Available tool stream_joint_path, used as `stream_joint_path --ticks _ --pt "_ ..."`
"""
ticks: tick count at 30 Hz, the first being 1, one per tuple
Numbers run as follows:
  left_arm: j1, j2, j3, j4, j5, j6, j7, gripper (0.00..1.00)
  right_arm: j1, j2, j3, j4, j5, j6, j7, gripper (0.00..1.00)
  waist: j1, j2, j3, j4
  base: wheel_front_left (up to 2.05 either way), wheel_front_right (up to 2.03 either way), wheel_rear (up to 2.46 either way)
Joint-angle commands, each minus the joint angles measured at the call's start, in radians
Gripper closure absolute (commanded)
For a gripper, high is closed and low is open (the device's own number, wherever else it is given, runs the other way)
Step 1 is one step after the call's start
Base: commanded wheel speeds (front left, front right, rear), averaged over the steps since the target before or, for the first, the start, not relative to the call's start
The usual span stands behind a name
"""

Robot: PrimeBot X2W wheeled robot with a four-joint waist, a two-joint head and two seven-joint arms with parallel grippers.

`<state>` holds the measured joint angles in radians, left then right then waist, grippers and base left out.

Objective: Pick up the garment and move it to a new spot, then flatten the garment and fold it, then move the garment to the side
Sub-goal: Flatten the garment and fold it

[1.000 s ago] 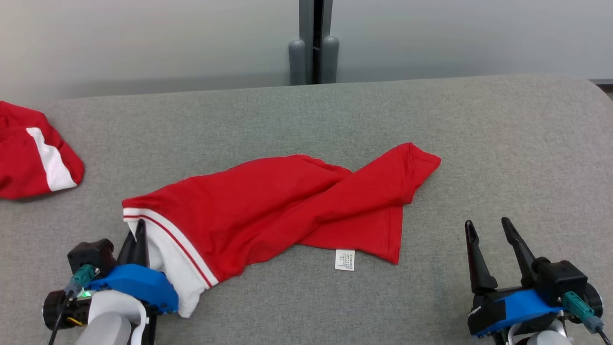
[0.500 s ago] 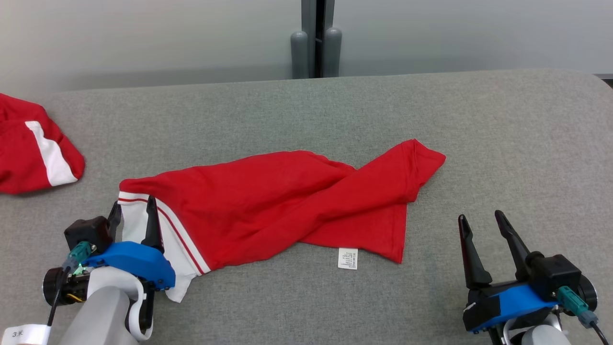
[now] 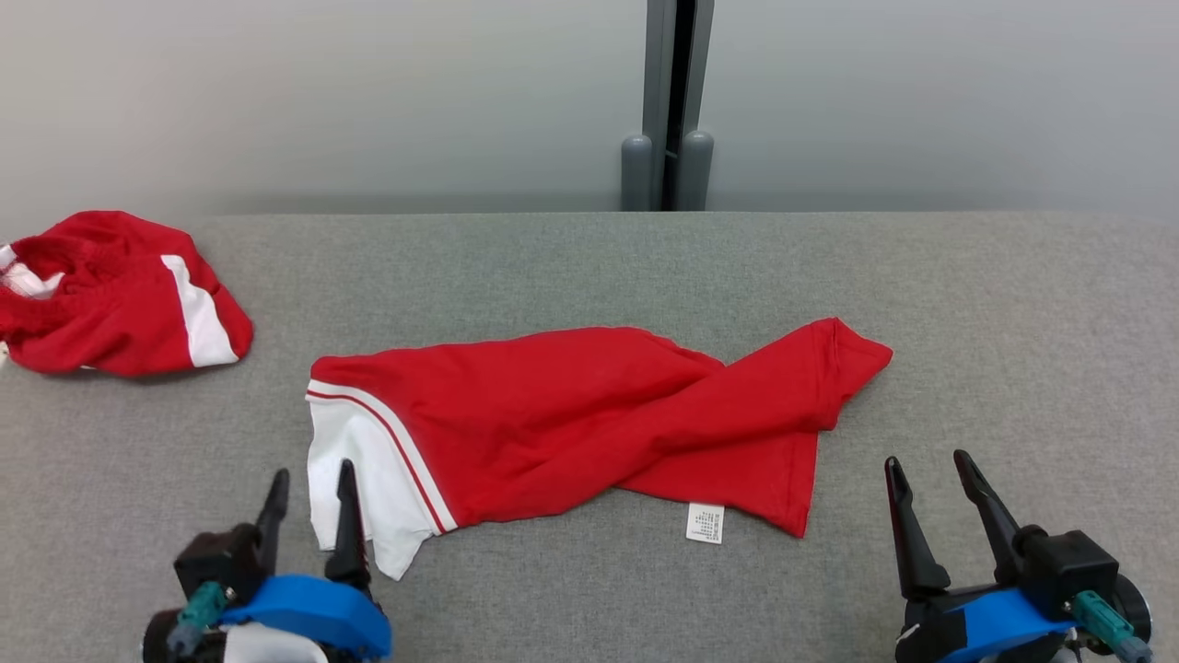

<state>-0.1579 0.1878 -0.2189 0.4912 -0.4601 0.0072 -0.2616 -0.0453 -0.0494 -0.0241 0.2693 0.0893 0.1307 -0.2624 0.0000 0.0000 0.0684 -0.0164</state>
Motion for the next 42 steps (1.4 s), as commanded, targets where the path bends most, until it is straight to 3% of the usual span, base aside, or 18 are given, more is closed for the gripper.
stream_joint_path --ticks 1,12,33,42 --pt "0.018 -0.010 -0.006 -0.007 0.009 -0.010 -0.005 0.00 0.016 -0.002 0.001 -0.002 0.002 0.000 -0.004 0.00 0.0000 0.0000 -0.010 -0.001 0.00 0.00 0.00" --pt "0.124 -0.079 0.028 -0.040 0.046 -0.022 -0.005 0.00 0.058 -0.002 0.021 -0.003 0.017 0.000 -0.004 0.00 0.0000 0.0000 -0.066 -0.020 0.00 0.00 0.00" --pt "0.101 -0.097 0.062 -0.021 0.093 -0.037 -0.005 0.00 0.035 -0.002 0.026 0.009 0.018 0.000 -0.004 0.00 0.0000 0.0000 -0.064 -0.010 0.00 0.00 0.00" --pt "0.050 -0.074 0.114 0.060 0.072 0.026 0.042 0.00 0.011 -0.002 0.034 0.009 0.013 0.000 -0.004 0.00 0.0000 0.0000 -0.022 -0.011 0.00 0.00 0.00"
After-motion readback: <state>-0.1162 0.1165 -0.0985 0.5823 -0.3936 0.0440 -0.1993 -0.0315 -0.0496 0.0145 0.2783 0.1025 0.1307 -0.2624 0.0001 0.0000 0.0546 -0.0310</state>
